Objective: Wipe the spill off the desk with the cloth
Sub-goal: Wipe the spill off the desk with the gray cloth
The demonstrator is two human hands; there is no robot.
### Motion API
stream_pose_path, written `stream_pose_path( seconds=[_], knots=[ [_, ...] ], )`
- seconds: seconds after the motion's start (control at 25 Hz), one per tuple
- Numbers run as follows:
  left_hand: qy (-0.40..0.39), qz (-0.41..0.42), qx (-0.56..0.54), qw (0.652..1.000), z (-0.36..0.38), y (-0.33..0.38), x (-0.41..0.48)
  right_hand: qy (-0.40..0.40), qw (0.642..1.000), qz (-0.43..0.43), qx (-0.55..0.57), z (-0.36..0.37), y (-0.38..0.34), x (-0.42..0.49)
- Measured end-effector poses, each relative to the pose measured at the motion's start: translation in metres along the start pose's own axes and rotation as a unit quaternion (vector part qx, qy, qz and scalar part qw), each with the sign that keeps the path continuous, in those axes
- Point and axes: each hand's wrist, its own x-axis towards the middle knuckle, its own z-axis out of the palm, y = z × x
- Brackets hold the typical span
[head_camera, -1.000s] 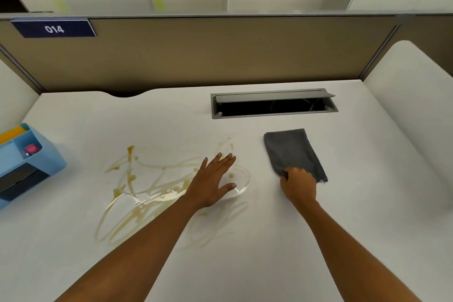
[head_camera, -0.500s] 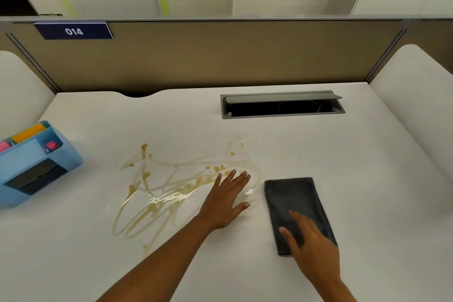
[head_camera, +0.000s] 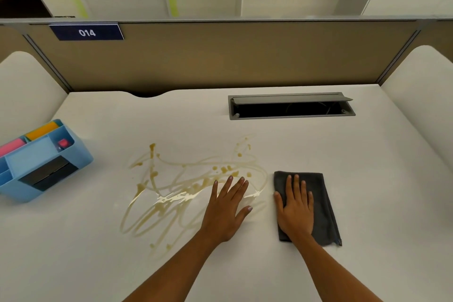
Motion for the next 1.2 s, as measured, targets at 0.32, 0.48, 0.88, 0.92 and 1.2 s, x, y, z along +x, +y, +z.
stream_pose_path(
  seconds=[0.32, 0.48, 0.88, 0.92, 1.2],
  knots=[
    [-0.003, -0.032, -0.01, 0.999, -0.001, -0.003, -0.007, -0.038, 0.996, -0.074, 0.042, 0.011, -0.019, 0.008],
    [-0.01, -0.051, -0.013, 0.999, -0.003, -0.005, -0.007, -0.046, 0.99, -0.11, 0.074, 0.008, -0.003, -0.003],
    [-0.012, -0.02, -0.006, 1.0, -0.001, -0.003, 0.007, -0.019, 0.994, -0.081, 0.076, 0.012, -0.005, 0.024],
    [-0.006, -0.018, -0.008, 1.0, -0.001, -0.002, 0.009, -0.013, 0.993, -0.08, 0.09, 0.012, -0.007, 0.03],
    [0.029, -0.063, -0.006, 0.998, -0.009, -0.007, 0.015, -0.057, 0.972, -0.16, 0.162, 0.018, -0.074, 0.046]
  ],
)
